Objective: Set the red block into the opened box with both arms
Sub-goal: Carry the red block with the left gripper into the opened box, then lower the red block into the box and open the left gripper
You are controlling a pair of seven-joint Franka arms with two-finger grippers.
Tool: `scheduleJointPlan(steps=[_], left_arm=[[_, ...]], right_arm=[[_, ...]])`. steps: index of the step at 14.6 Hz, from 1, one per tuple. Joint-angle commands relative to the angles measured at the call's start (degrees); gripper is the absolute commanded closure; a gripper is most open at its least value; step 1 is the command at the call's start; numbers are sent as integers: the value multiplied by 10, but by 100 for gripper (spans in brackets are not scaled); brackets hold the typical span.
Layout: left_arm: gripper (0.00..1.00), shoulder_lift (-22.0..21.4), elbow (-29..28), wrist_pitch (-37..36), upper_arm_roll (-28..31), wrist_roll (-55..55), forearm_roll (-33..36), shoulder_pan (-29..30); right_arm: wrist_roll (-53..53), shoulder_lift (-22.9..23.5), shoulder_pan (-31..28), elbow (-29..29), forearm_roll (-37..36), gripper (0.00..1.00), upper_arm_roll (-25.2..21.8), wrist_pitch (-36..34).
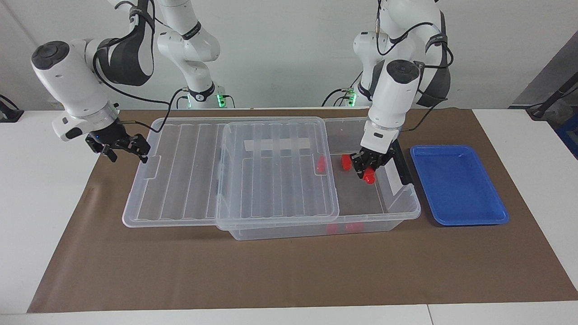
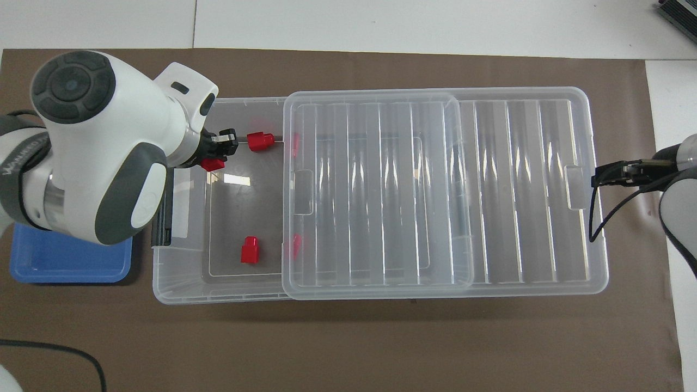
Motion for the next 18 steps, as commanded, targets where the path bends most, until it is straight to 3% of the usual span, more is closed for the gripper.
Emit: scheduleJointPlan(steps=[1, 5, 13, 18], left_arm=[[100, -37, -82, 60, 6, 0, 6, 1], [100, -13, -99, 78, 6, 29, 6, 10], [100, 70, -78, 113, 8, 13, 37, -19], [100, 81, -82, 133, 9, 4, 50, -11]], right_arm=[[35, -15, 25, 13, -9, 2, 2, -22], [61, -38, 36, 25, -9, 2, 11, -51], [72, -19, 49, 145, -47, 1, 21, -166], [90, -26, 47, 151, -37, 1, 20, -176]])
